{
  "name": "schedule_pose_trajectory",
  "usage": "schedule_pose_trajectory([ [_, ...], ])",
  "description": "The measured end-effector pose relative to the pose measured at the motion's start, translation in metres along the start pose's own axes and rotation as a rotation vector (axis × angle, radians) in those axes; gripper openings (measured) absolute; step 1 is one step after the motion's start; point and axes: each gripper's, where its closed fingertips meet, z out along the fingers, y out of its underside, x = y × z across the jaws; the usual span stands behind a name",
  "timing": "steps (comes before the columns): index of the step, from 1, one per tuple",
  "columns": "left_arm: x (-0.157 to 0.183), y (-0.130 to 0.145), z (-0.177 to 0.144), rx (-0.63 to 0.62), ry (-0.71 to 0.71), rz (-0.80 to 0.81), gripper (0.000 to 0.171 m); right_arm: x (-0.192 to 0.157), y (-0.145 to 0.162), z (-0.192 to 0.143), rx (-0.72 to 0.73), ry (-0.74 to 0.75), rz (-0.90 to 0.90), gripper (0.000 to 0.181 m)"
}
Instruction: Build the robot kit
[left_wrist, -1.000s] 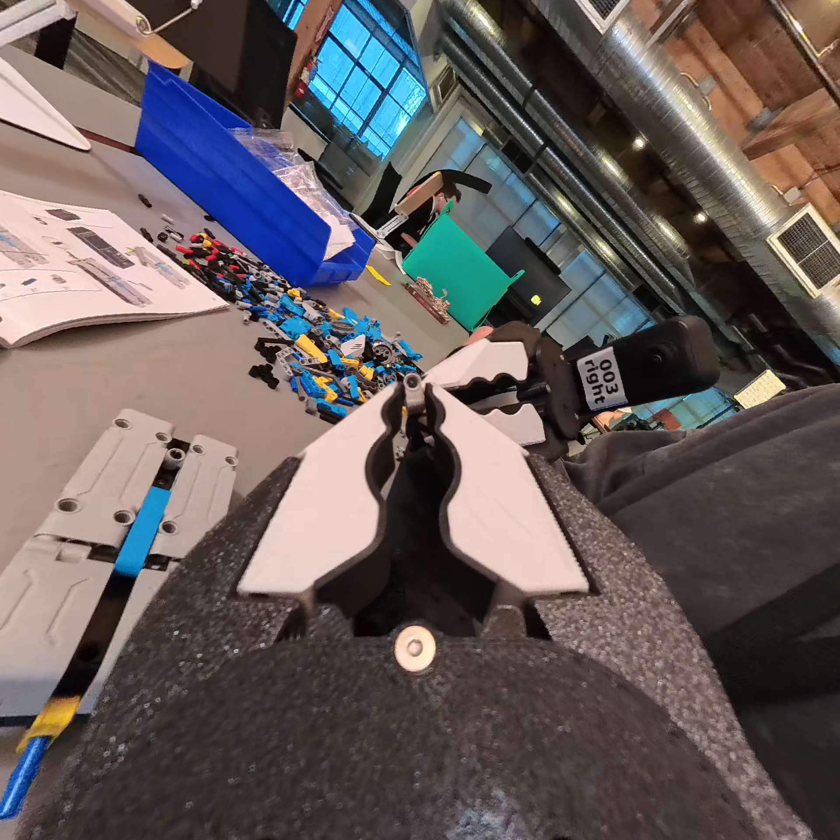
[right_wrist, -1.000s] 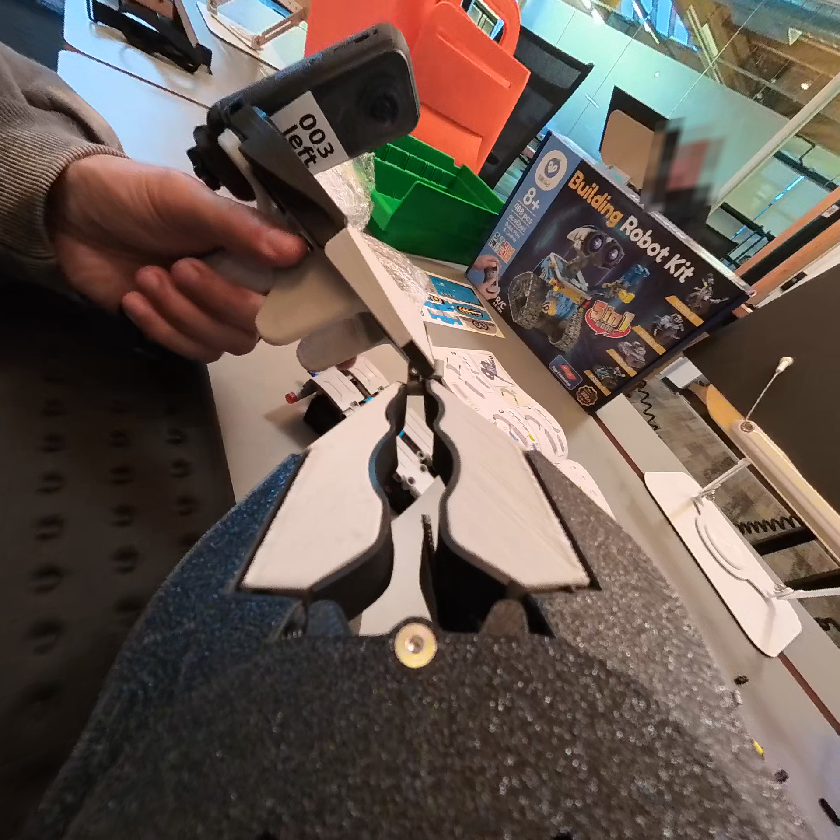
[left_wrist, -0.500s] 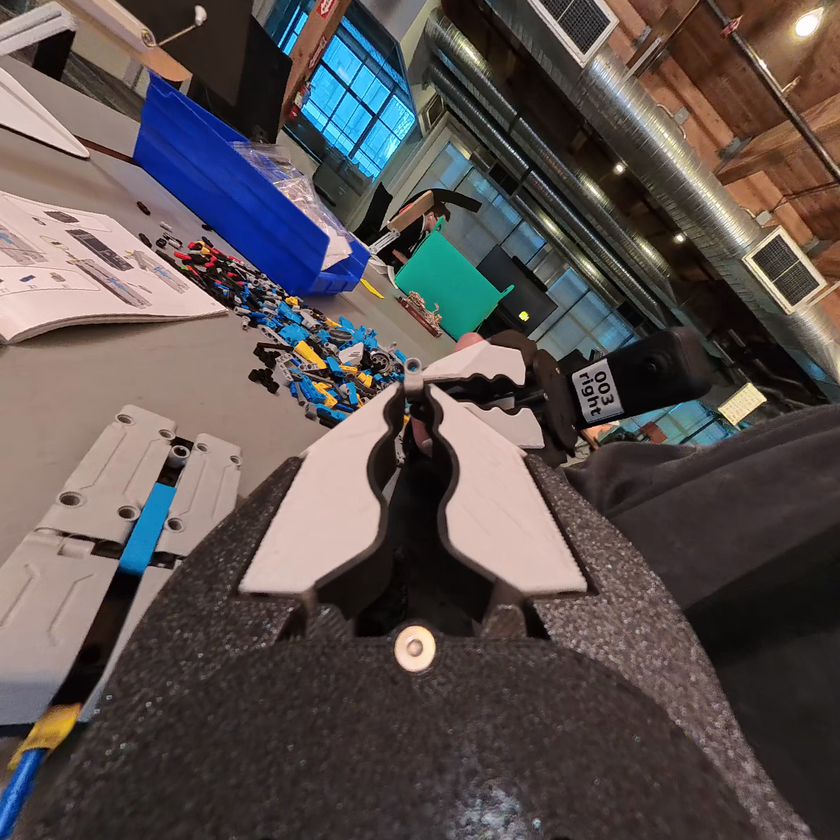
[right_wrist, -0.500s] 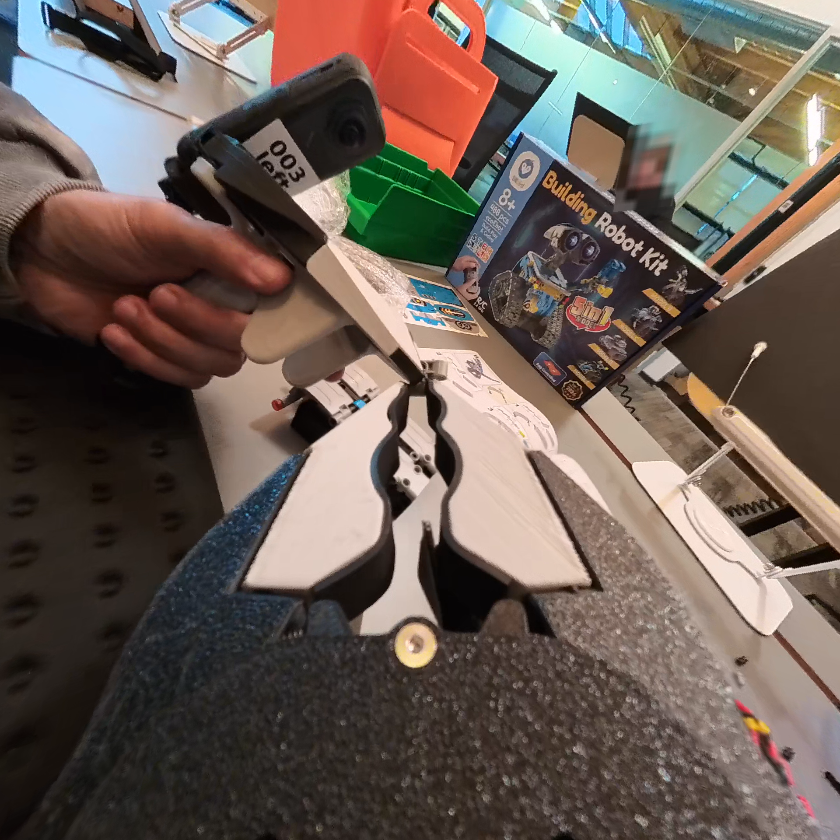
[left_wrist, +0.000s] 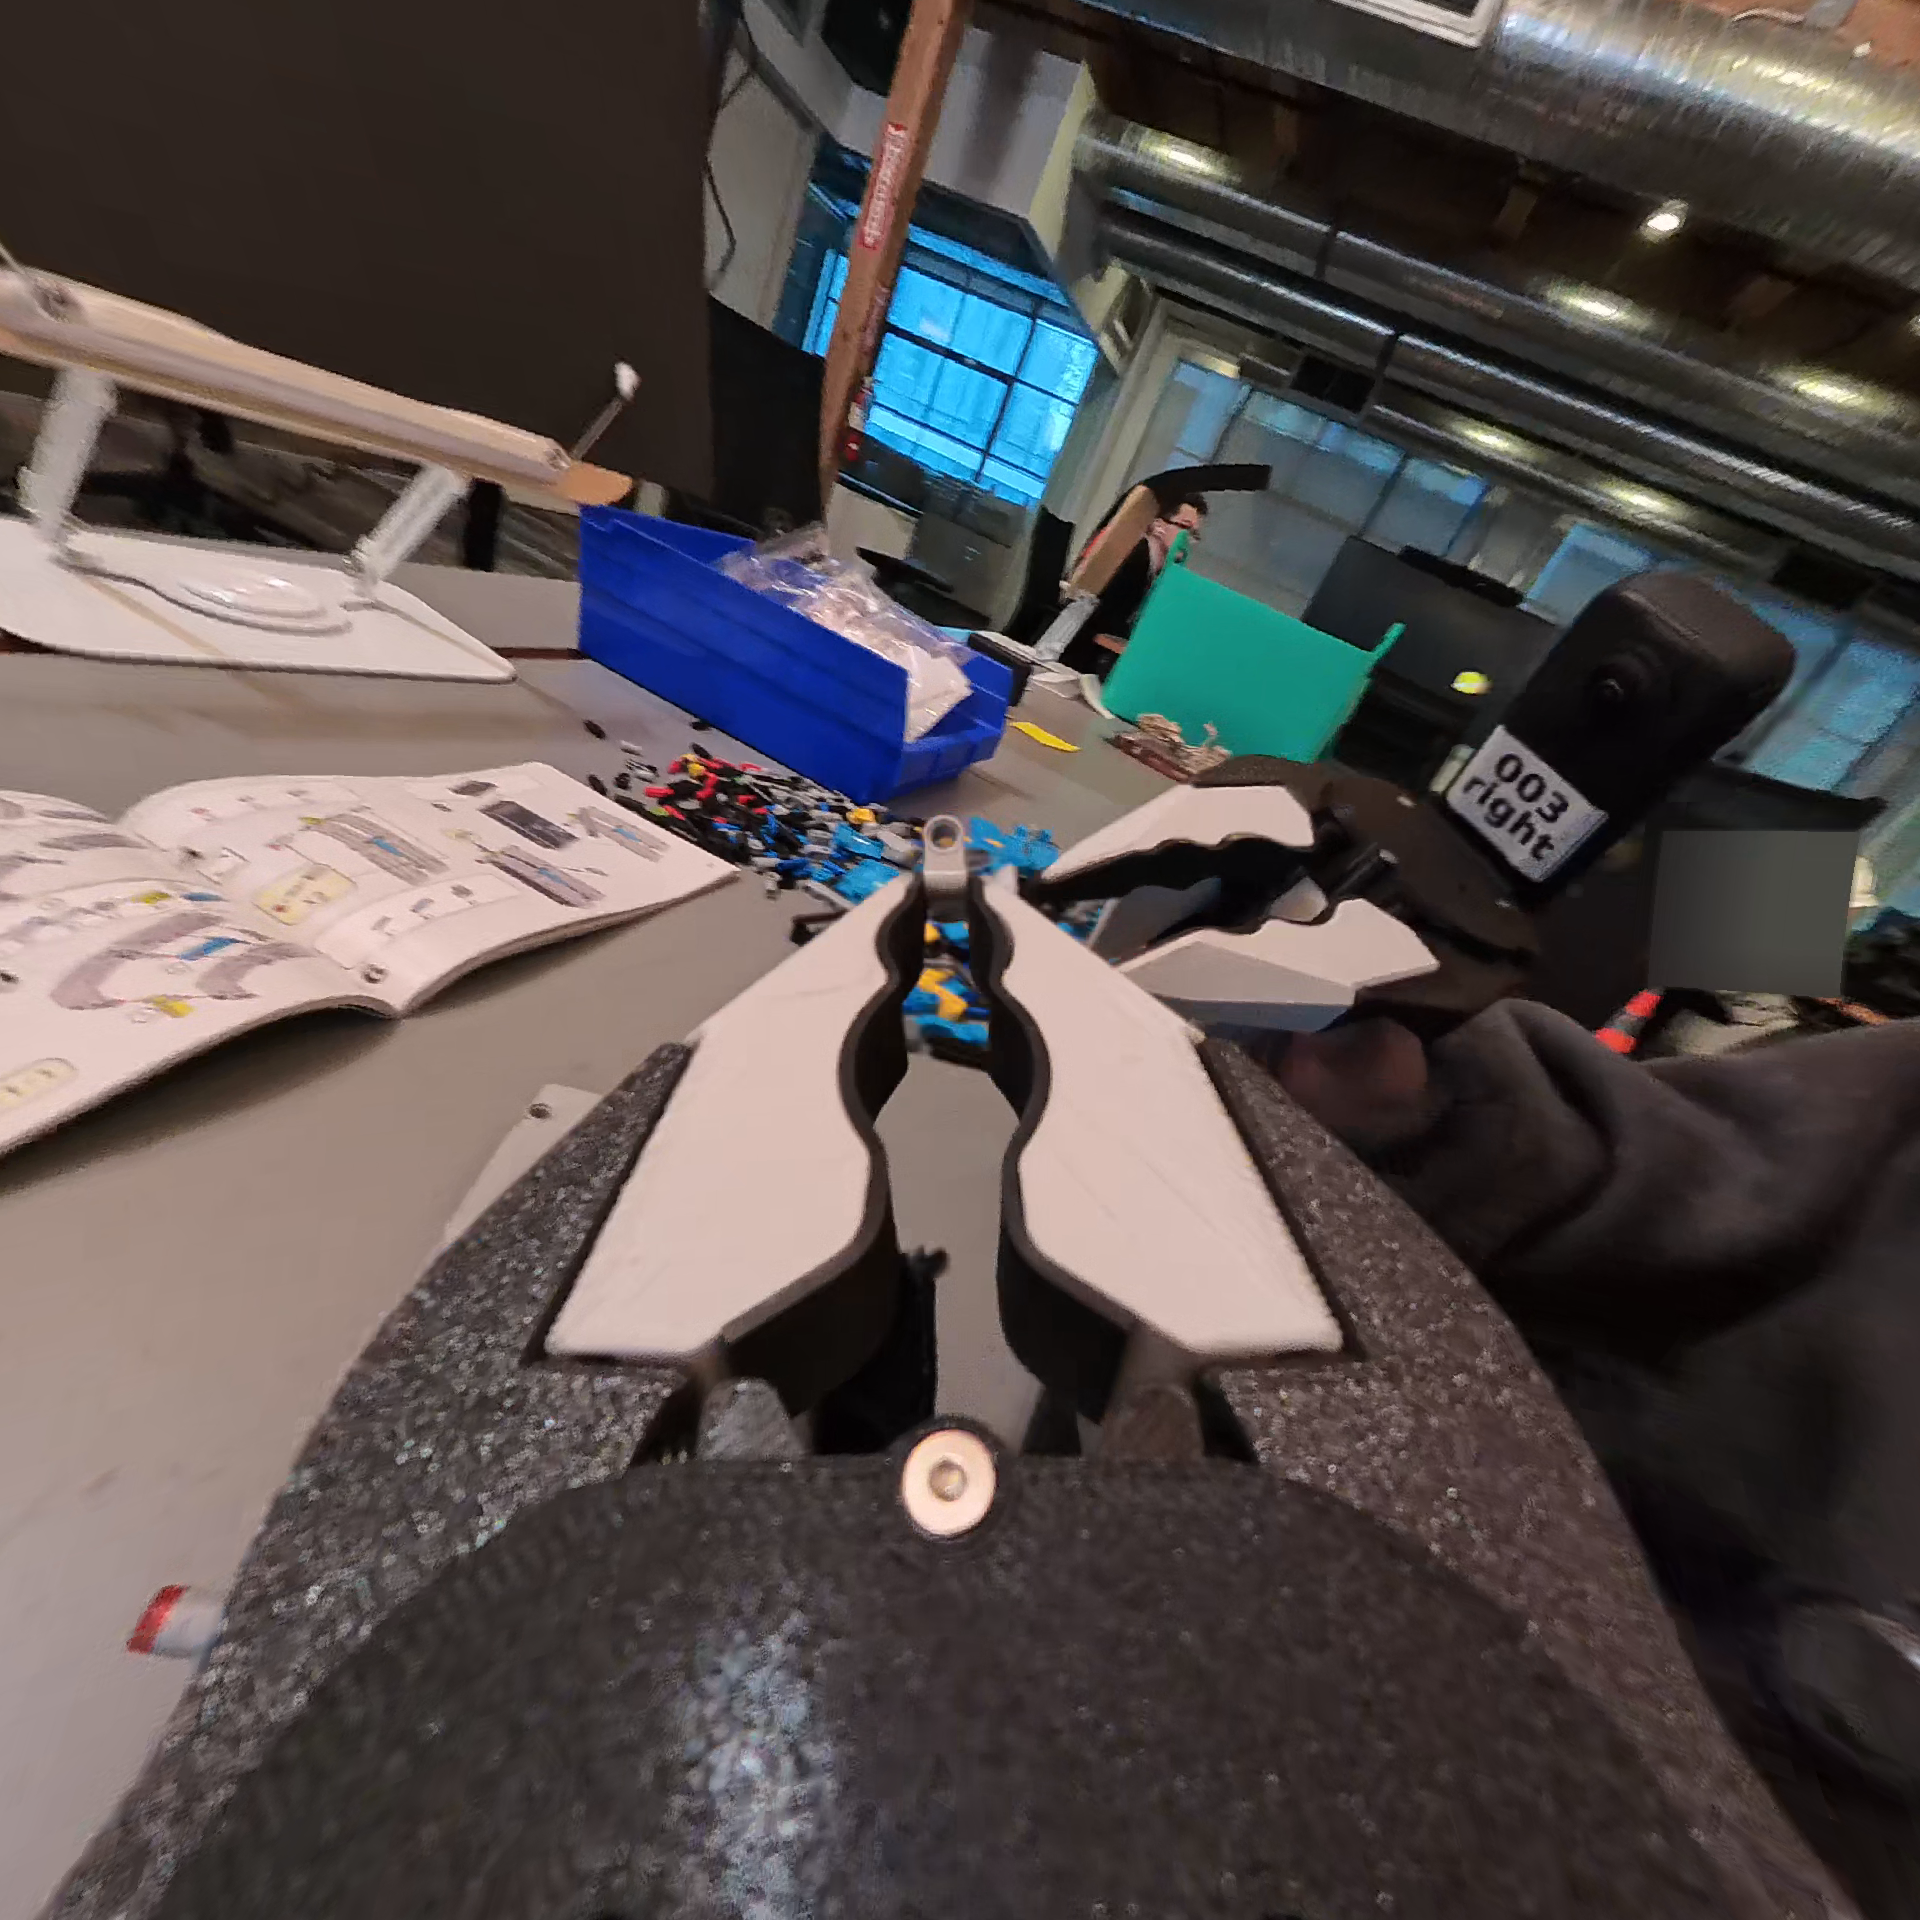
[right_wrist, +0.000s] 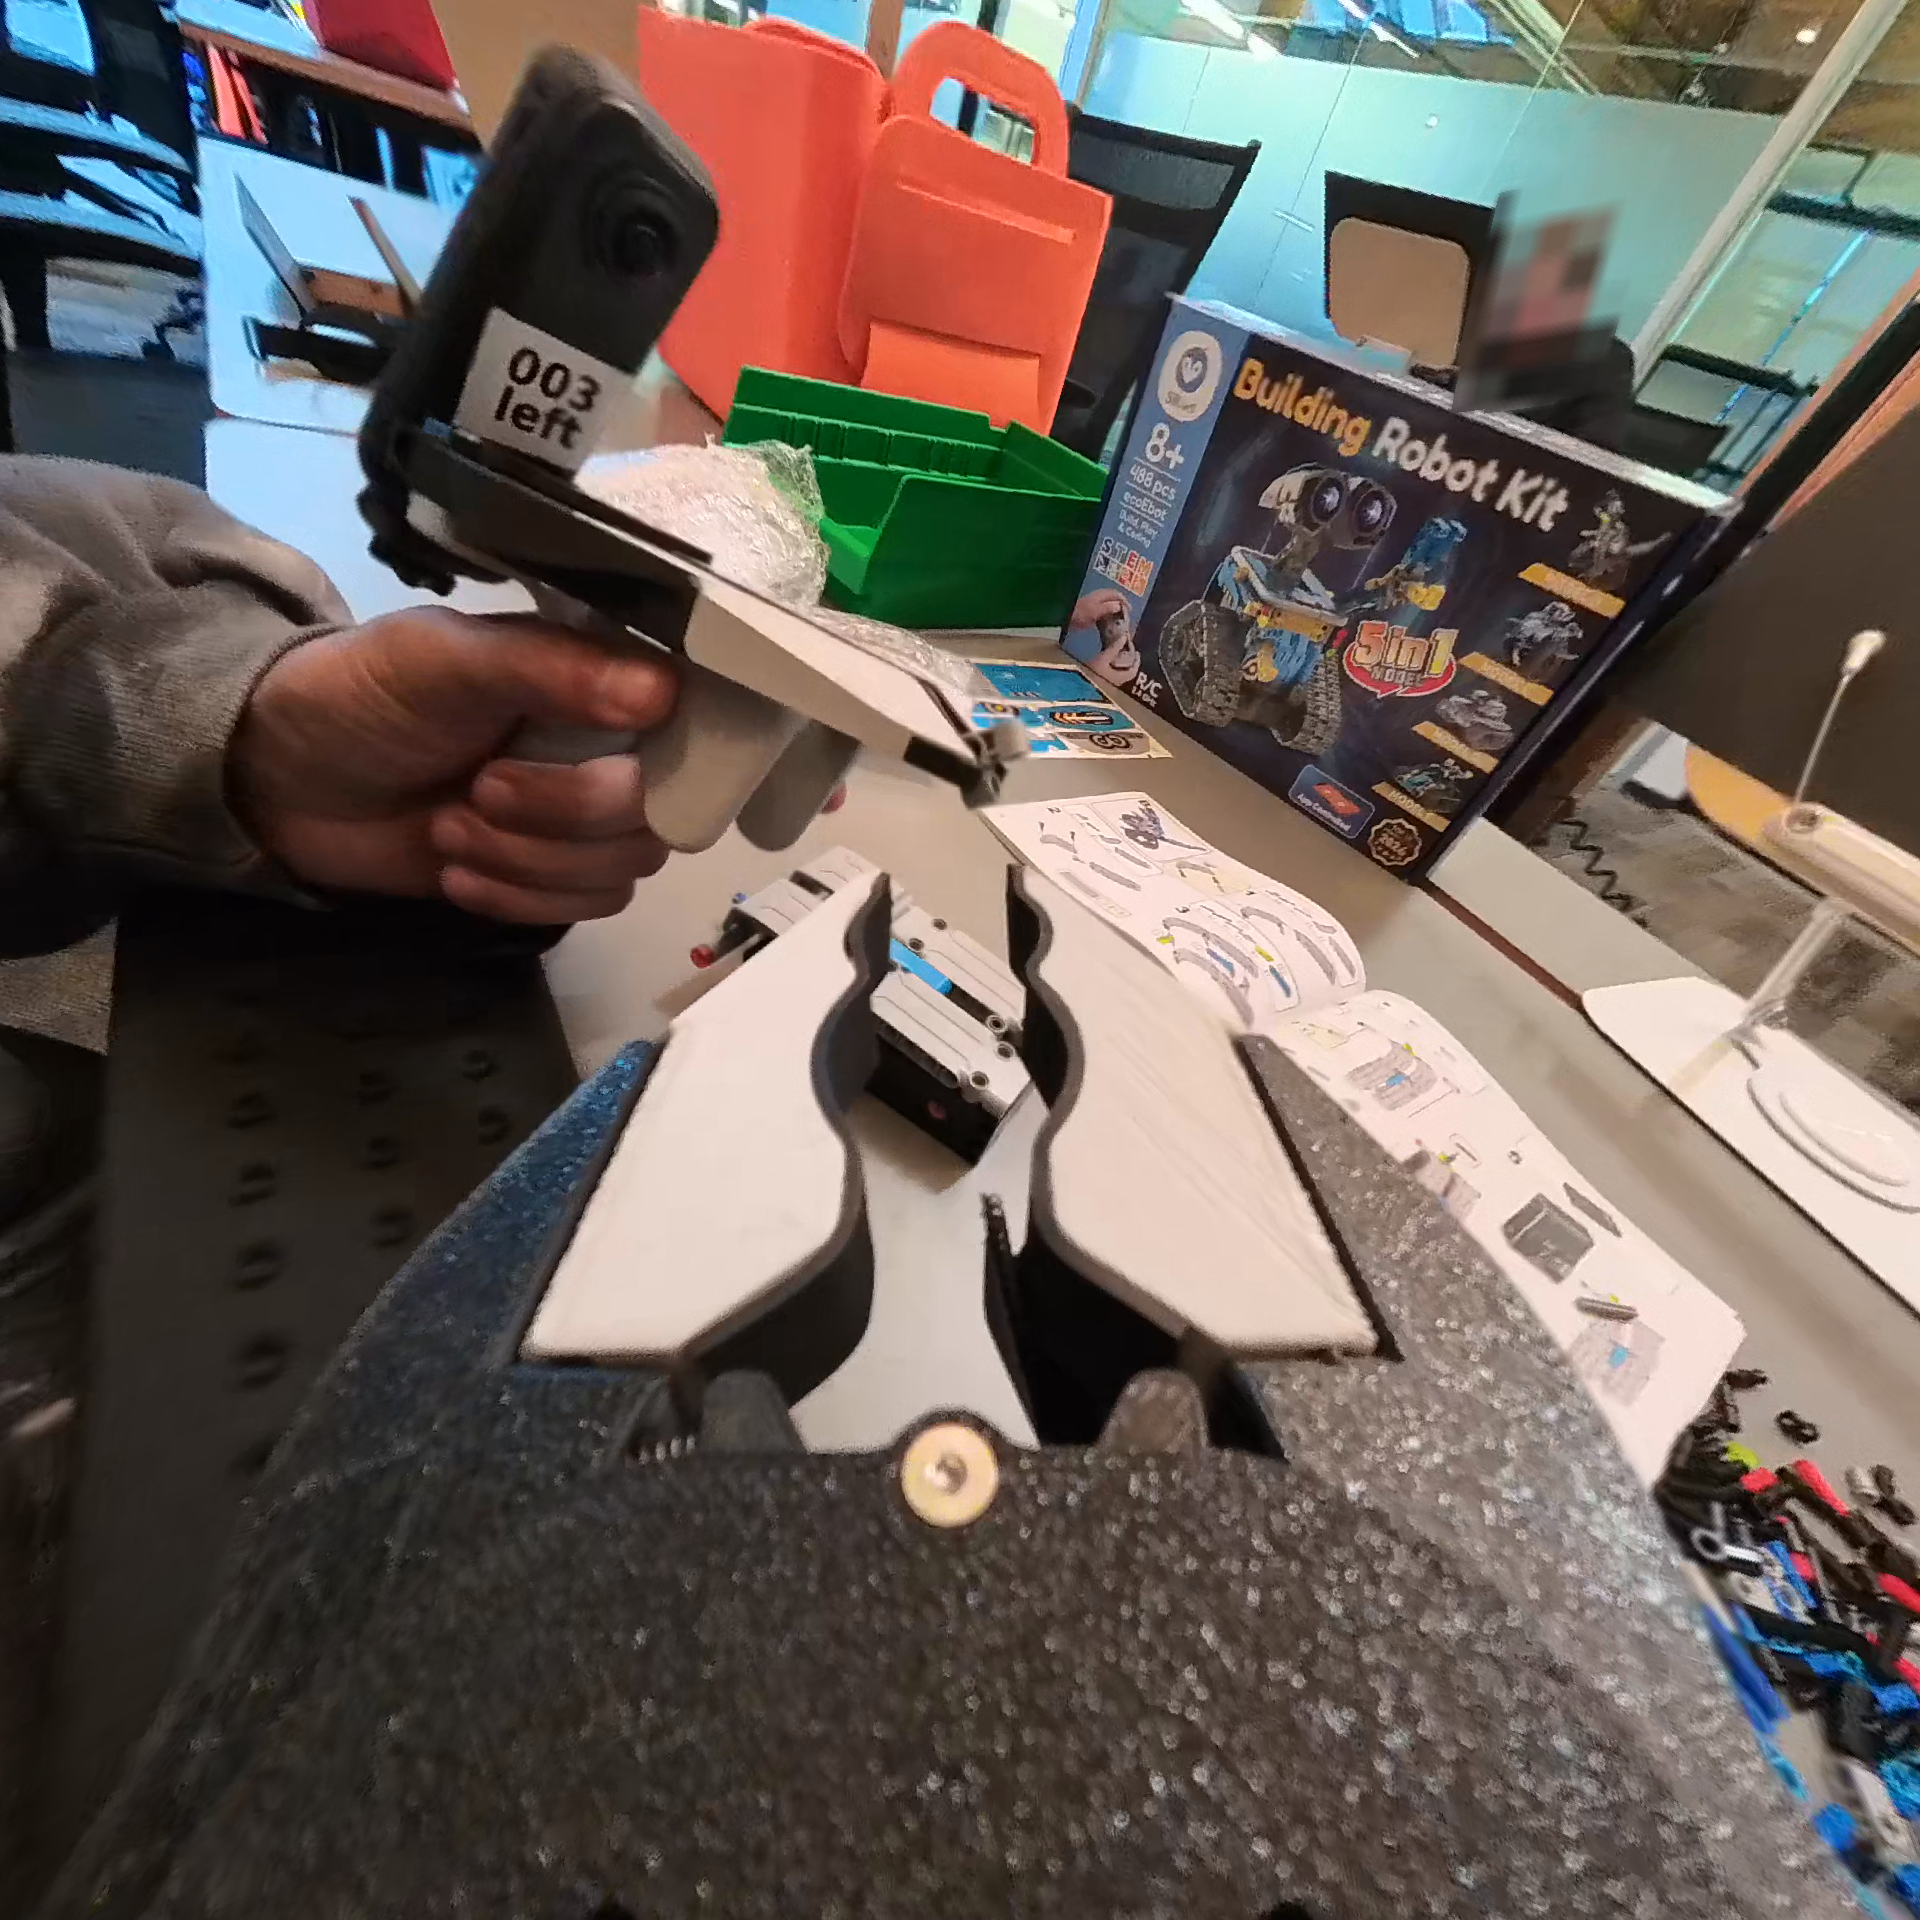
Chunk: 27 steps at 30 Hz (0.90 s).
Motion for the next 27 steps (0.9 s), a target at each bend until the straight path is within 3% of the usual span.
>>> schedule_pose_trajectory([
  [6,-0.007,-0.004,-0.003,0.025,-0.208,0.28,0.007,0.025,0.007,0.0,0.027,-0.022,0.168,0.027],
  [10,0.005,0.0,-0.001,0.006,-0.221,0.404,0.007,0.031,0.014,-0.017,0.001,0.051,0.194,0.034],
  [15,0.001,0.001,-0.001,-0.006,-0.279,0.457,0.007,0.031,0.013,-0.039,0.015,0.132,0.125,0.03],
  [20,-0.017,-0.018,-0.021,0.079,-0.473,0.484,0.006,0.035,0.019,-0.032,-0.007,0.111,0.156,0.033],
  [23,-0.014,-0.015,-0.014,0.053,-0.448,0.535,0.006,0.032,0.022,-0.03,-0.021,0.088,0.174,0.033],
  [27,0.001,0.002,0.002,-0.02,-0.316,0.565,0.006,0.031,0.024,-0.028,-0.023,0.051,0.203,0.031],
])
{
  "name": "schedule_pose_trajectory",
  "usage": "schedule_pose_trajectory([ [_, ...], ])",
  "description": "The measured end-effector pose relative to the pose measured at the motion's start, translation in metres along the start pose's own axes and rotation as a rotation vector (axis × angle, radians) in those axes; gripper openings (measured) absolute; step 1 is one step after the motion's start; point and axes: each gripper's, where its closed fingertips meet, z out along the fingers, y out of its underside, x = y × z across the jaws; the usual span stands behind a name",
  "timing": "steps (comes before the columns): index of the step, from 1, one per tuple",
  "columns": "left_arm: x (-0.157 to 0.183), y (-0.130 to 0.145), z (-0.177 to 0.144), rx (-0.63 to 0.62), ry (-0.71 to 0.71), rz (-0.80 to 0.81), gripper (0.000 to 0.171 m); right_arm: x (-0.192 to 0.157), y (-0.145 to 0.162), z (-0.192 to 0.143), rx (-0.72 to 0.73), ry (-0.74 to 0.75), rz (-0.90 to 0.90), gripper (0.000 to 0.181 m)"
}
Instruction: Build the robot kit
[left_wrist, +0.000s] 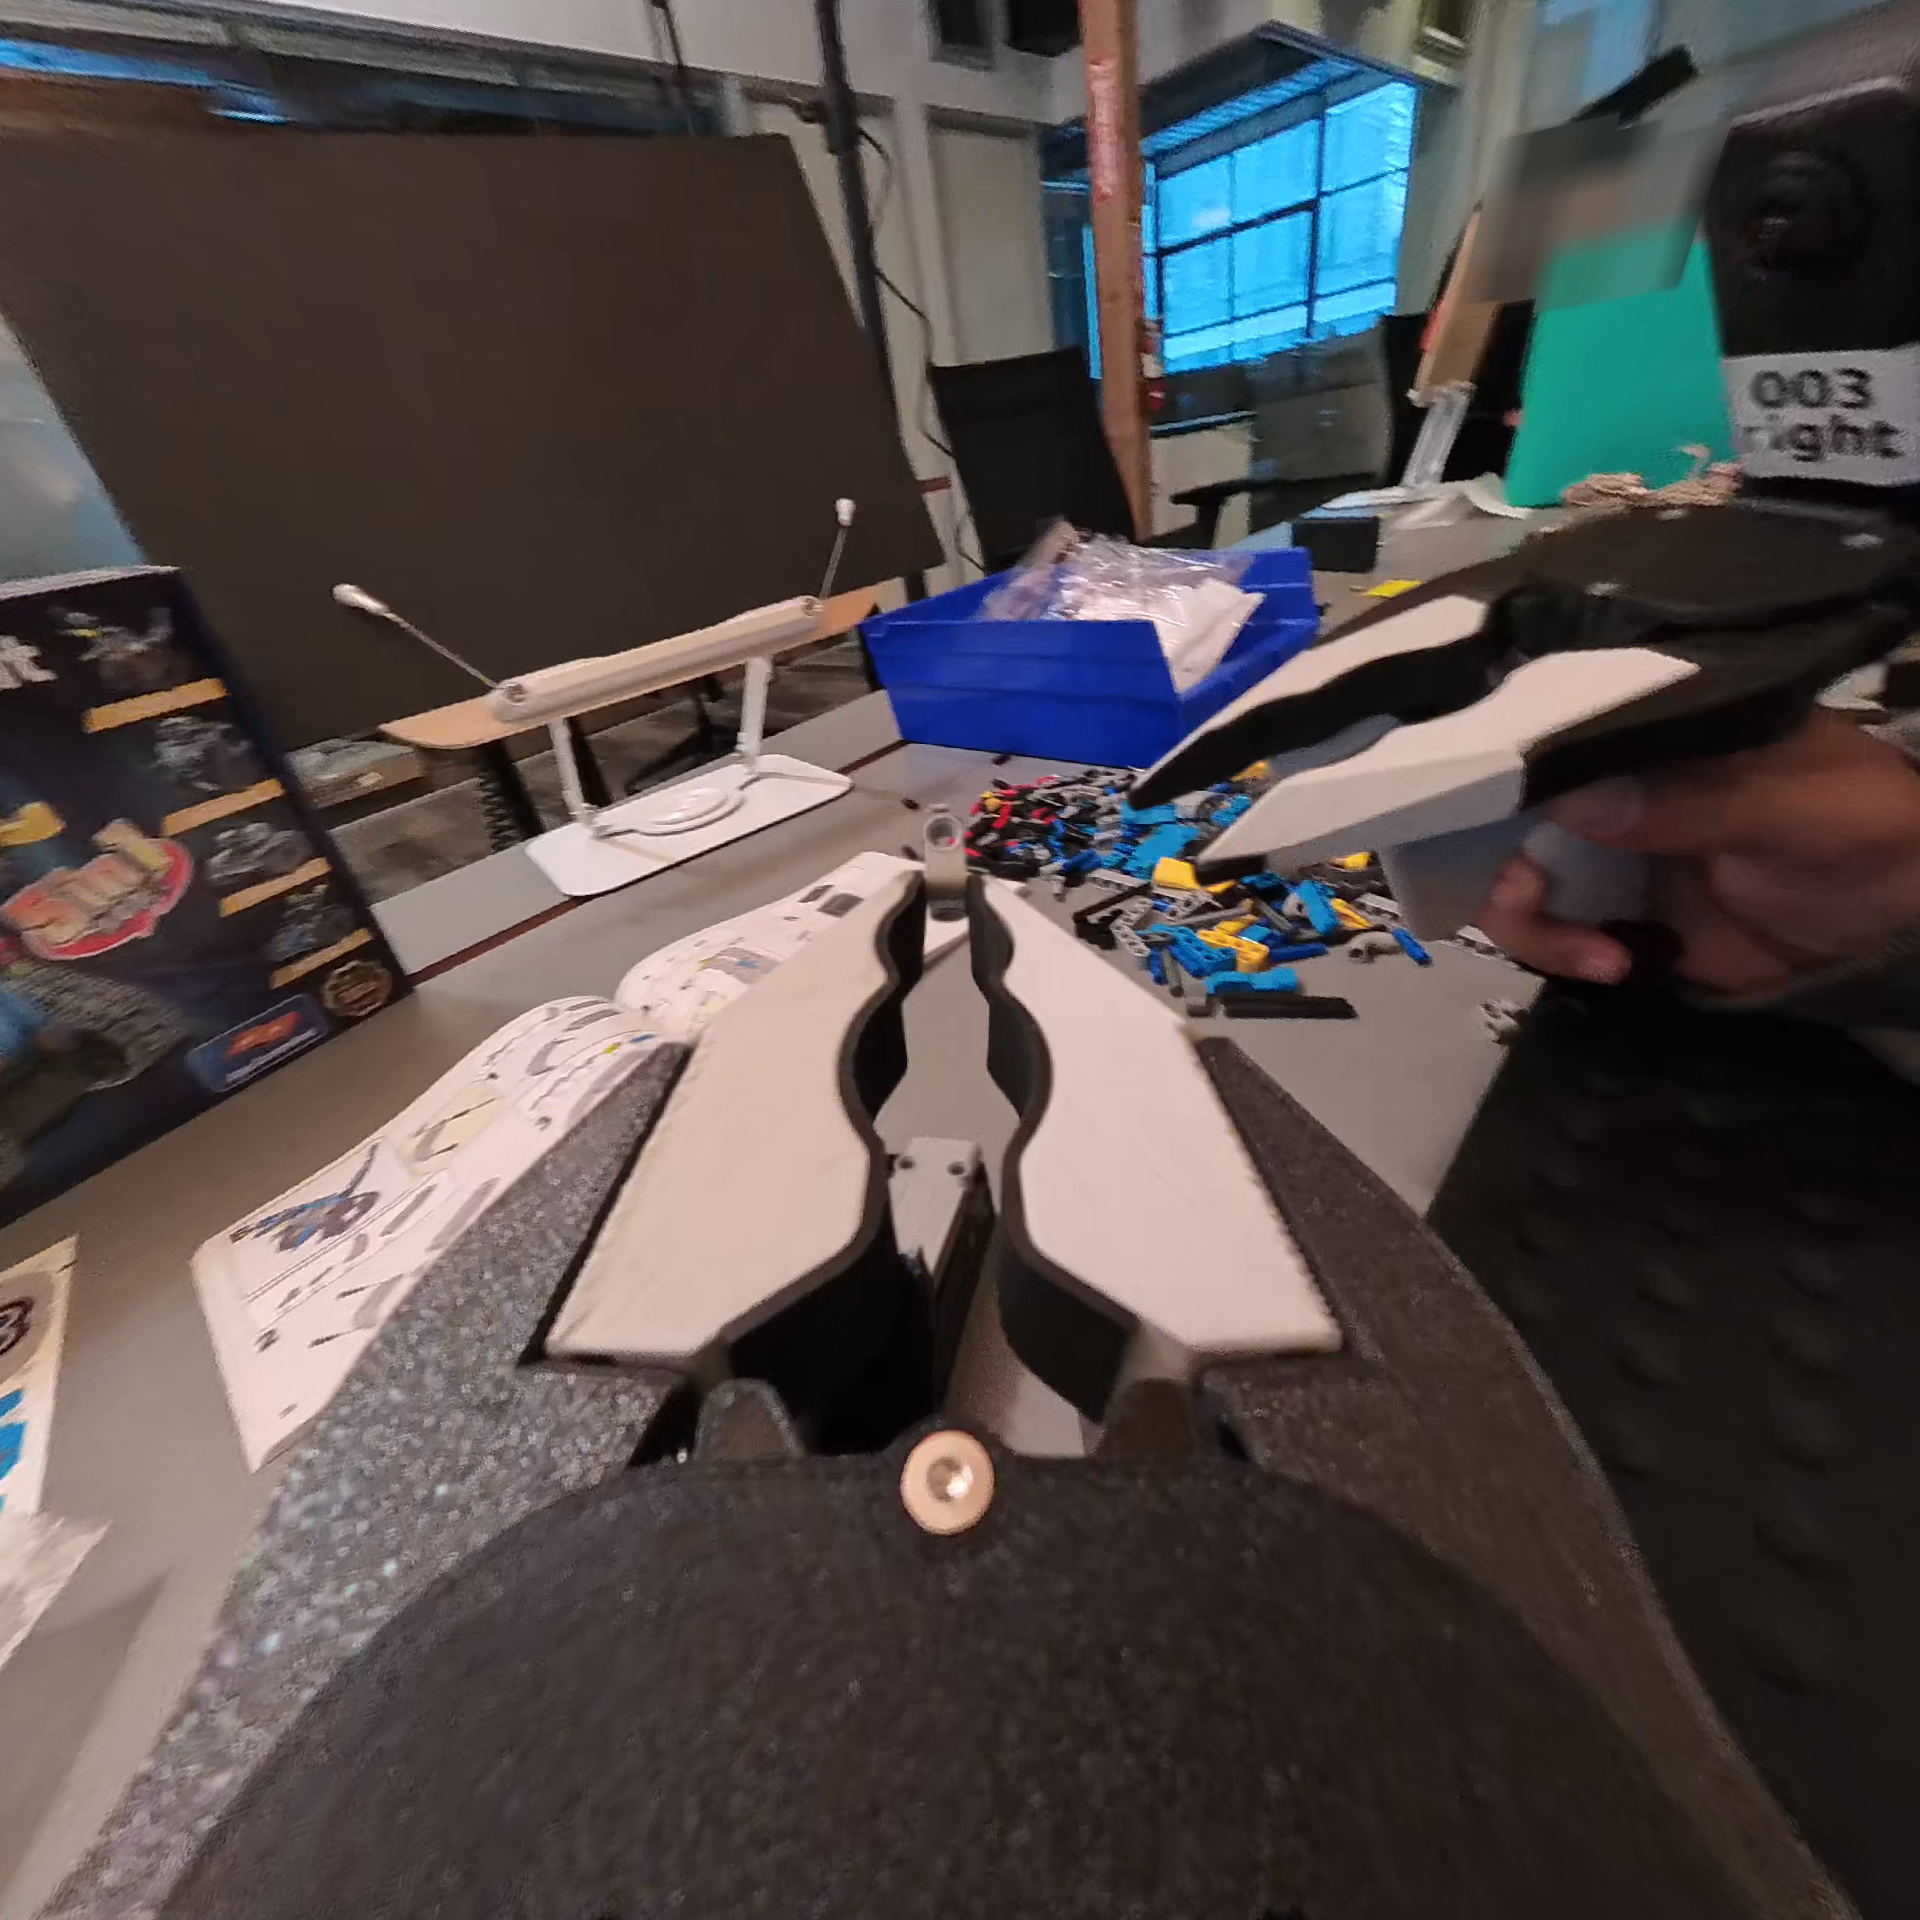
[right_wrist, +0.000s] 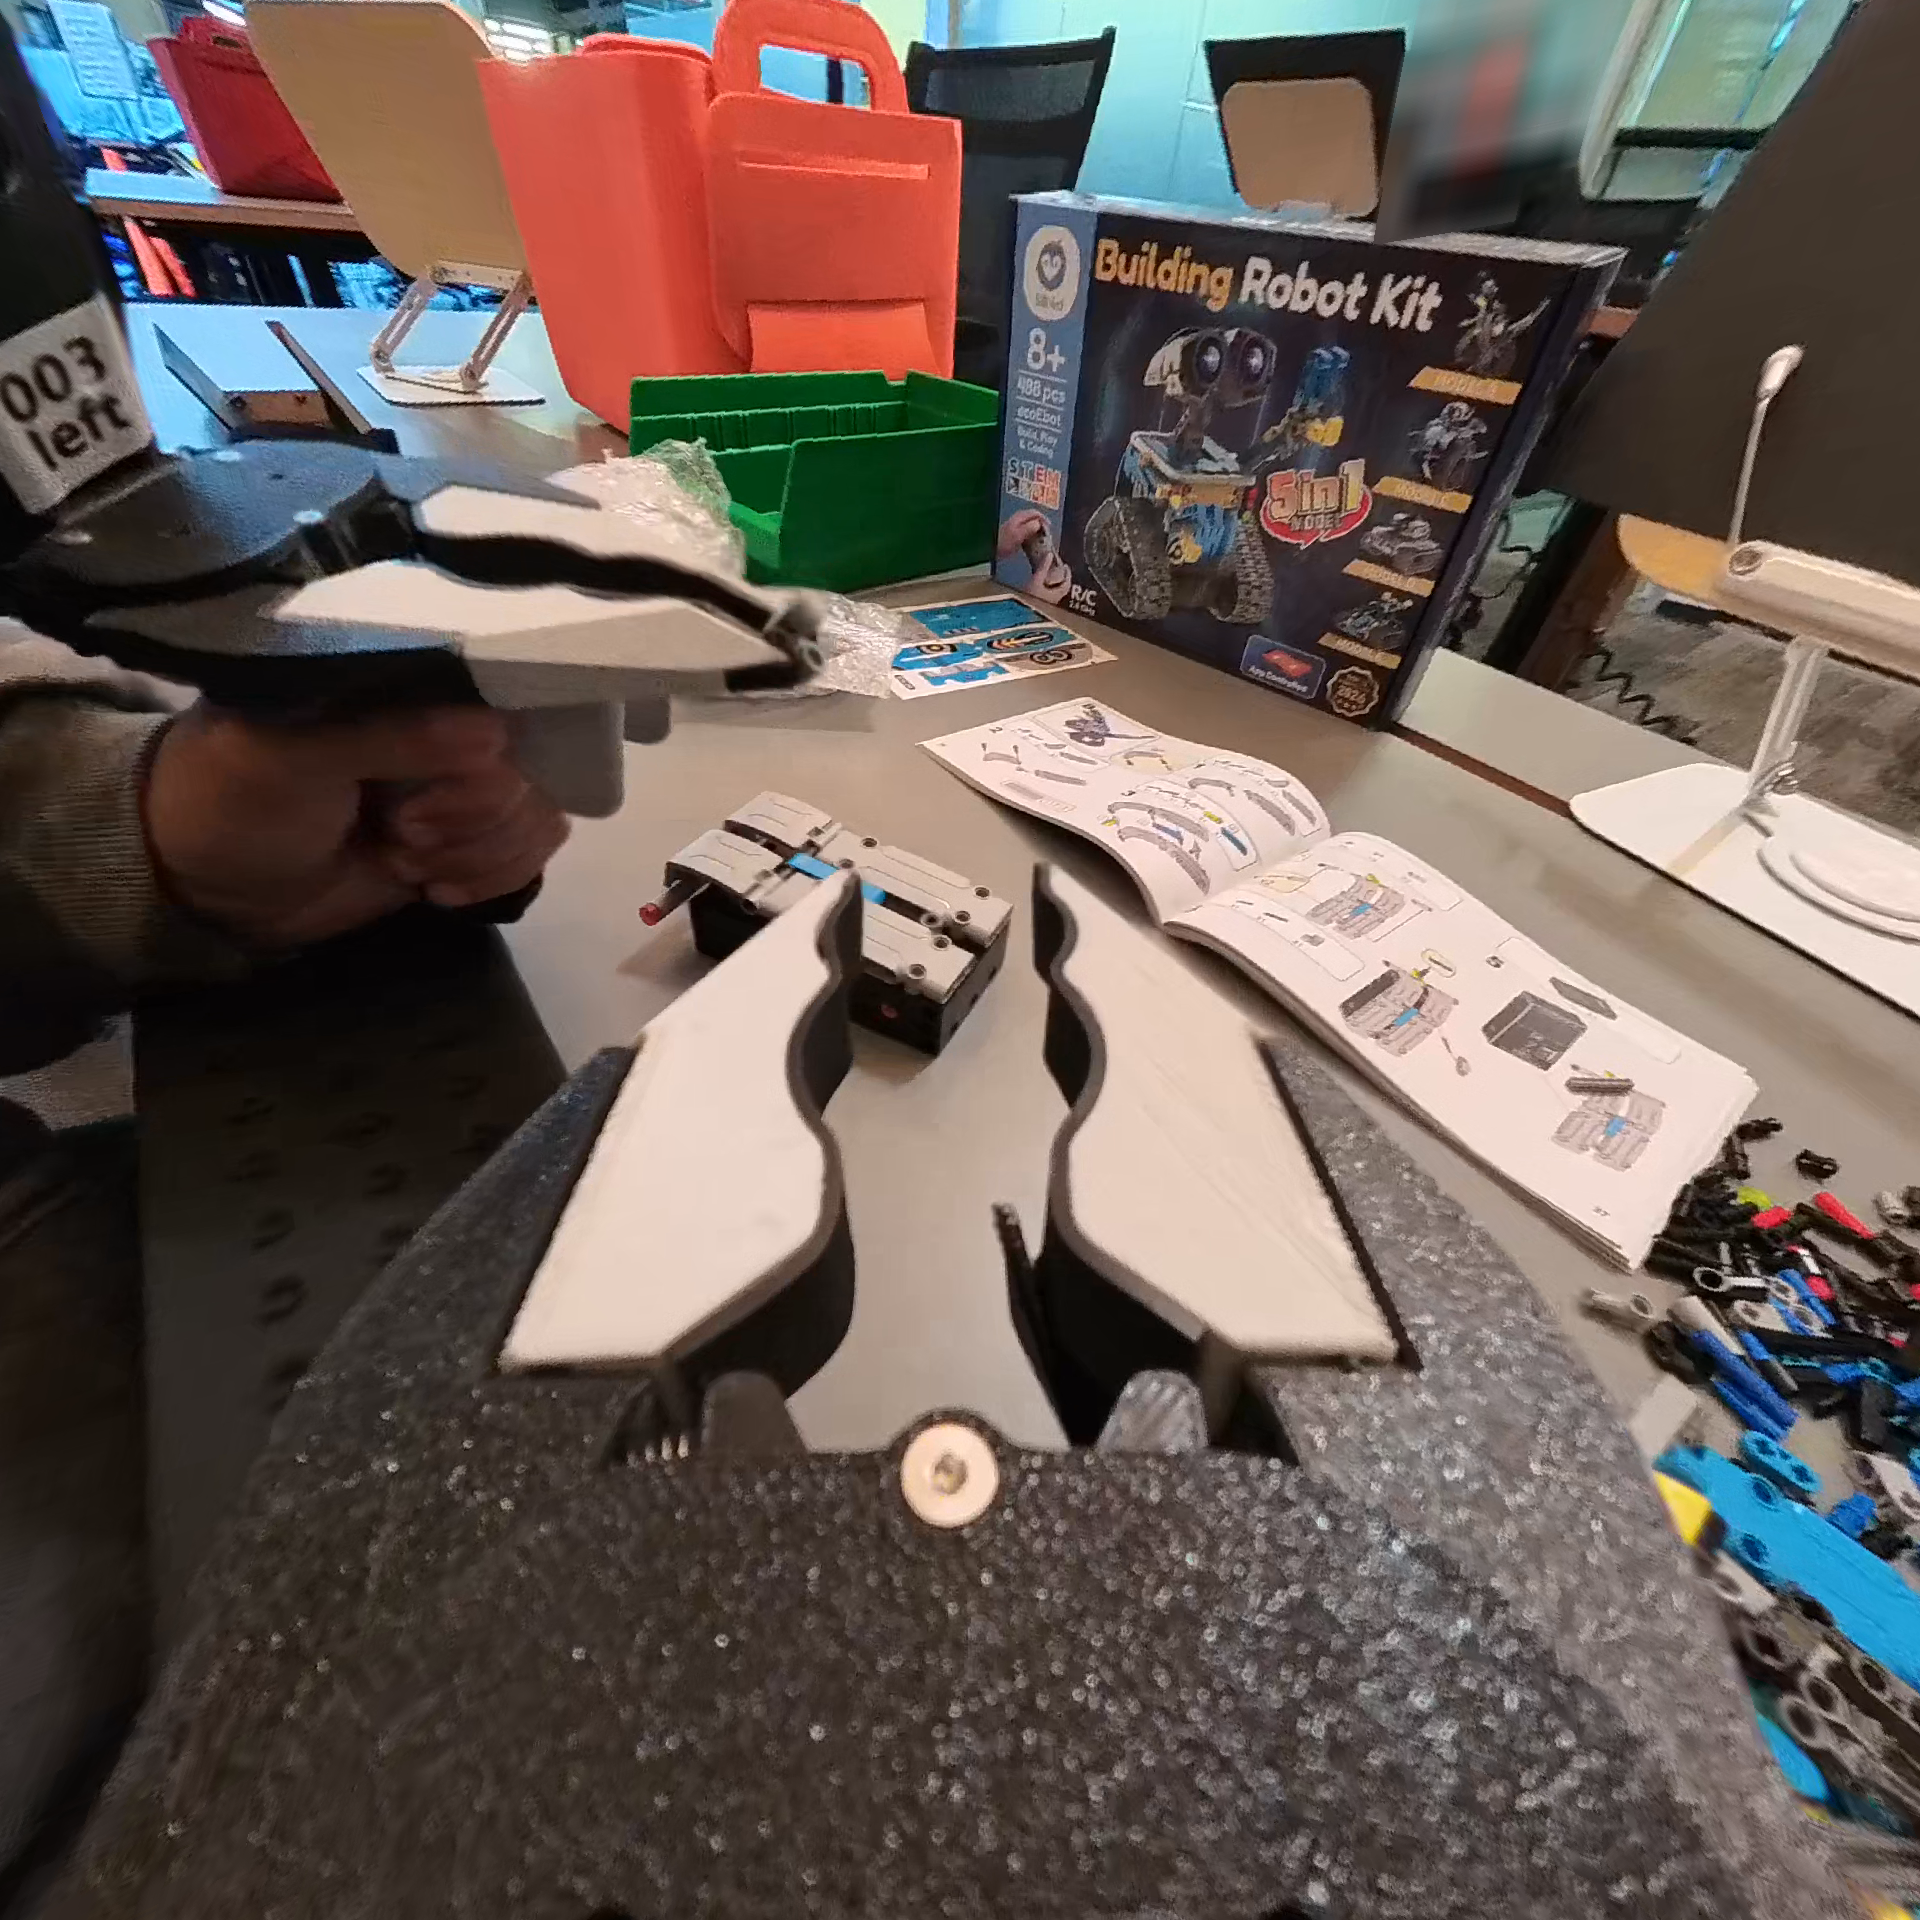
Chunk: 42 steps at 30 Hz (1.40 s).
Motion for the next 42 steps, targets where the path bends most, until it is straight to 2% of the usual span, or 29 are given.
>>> schedule_pose_trajectory([
  [3,0.01,0.001,0.002,0.004,0.095,-0.047,0.007,-0.004,0.0,-0.001,0.006,-0.069,0.05,0.03],
  [6,0.007,-0.003,0.001,0.035,0.161,-0.177,0.007,-0.007,-0.006,-0.004,0.059,-0.132,0.09,0.029],
  [10,0.002,-0.009,-0.01,0.075,0.168,-0.275,0.007,-0.024,-0.012,-0.006,0.107,-0.245,0.085,0.029],
  [14,0.003,-0.013,-0.036,0.094,0.115,-0.26,0.007,-0.035,-0.014,-0.007,0.112,-0.259,0.01,0.029],
  [19,-0.009,-0.013,-0.055,0.096,0.046,-0.247,0.007,-0.008,0.0,0.001,-0.002,-0.117,0.018,0.033],
  [23,-0.042,-0.006,-0.06,0.077,-0.059,-0.235,0.007,0.028,0.038,0.012,-0.206,0.015,0.008,0.034],
  [26,-0.071,0.005,-0.066,0.046,-0.127,-0.242,0.007,0.034,0.054,0.021,-0.264,-0.017,0.064,0.036],
  [30,-0.089,0.011,-0.064,0.066,-0.135,-0.361,0.007,0.046,0.063,0.028,-0.286,-0.03,0.135,0.043],
  [35,-0.093,0.017,-0.059,0.051,-0.126,-0.375,0.007,0.047,0.064,0.028,-0.277,-0.049,0.165,0.038],
  [38,-0.093,0.018,-0.058,0.052,-0.121,-0.386,0.007,0.045,0.069,0.029,-0.302,-0.048,0.144,0.041],
  [42,-0.093,0.017,-0.06,0.06,-0.118,-0.397,0.007,0.026,0.072,0.029,-0.332,-0.137,0.124,0.031],
])
